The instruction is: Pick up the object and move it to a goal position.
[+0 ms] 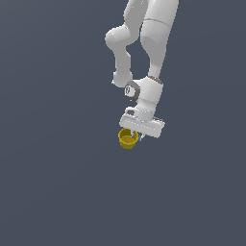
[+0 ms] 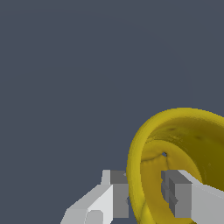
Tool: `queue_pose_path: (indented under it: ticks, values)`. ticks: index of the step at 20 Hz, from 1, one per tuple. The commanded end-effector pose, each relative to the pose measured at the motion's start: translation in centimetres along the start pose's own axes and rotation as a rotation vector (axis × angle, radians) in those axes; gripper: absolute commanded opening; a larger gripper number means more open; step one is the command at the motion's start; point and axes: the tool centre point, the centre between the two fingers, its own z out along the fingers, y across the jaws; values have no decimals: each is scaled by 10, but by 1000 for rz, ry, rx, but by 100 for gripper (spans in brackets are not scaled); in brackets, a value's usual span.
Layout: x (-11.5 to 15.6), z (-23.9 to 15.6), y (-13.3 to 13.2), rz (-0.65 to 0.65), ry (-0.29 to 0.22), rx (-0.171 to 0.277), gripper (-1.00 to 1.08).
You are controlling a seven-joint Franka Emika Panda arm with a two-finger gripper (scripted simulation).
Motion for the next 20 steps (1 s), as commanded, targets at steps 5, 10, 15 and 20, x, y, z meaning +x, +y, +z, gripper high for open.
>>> queue_pose_path:
  ticks: [5, 10, 15, 20]
  values:
    - [-1, 0, -1, -1, -1, 0, -100]
    - [2, -3, 1, 0, 1, 0, -100]
    - [8, -16, 6, 1, -1, 1, -100]
    - [18, -34, 13, 3, -3, 2, -100]
